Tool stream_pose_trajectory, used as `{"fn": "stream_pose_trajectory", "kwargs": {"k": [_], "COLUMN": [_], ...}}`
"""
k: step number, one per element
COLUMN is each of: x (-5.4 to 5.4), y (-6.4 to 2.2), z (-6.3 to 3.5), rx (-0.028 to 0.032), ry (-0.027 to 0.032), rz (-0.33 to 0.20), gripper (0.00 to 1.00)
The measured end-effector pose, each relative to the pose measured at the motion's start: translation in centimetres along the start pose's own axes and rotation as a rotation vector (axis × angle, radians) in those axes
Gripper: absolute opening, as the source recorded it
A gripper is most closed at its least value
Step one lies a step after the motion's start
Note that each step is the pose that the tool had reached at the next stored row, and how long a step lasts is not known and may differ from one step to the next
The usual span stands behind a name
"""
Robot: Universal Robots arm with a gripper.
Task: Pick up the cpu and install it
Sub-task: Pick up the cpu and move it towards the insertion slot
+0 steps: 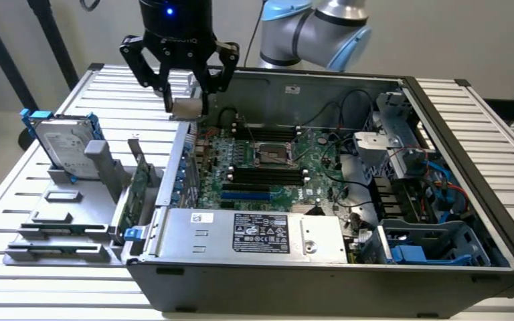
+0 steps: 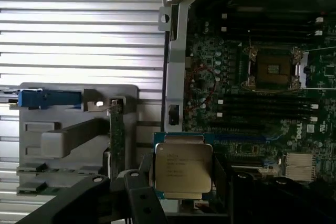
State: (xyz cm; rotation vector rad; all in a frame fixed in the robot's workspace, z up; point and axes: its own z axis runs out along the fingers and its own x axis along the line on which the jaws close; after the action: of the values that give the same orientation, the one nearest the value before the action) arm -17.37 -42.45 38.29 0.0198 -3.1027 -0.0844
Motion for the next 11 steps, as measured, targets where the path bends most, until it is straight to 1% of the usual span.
{"fn": "stream_pose_trajectory", "kwargs": {"k": [3,6,11], "x": [-1.4,-2.8,-4.9], "y": [0.37,0.89,2.17], "z": [0.06,0.32,1.19], "rx": [0.0000,-0.0001,0.0000], "ry": [0.0000,0.0000,0.0000], "rz": [0.000,0.000,0.000], "gripper": [0.55,0.55,0.55]}}
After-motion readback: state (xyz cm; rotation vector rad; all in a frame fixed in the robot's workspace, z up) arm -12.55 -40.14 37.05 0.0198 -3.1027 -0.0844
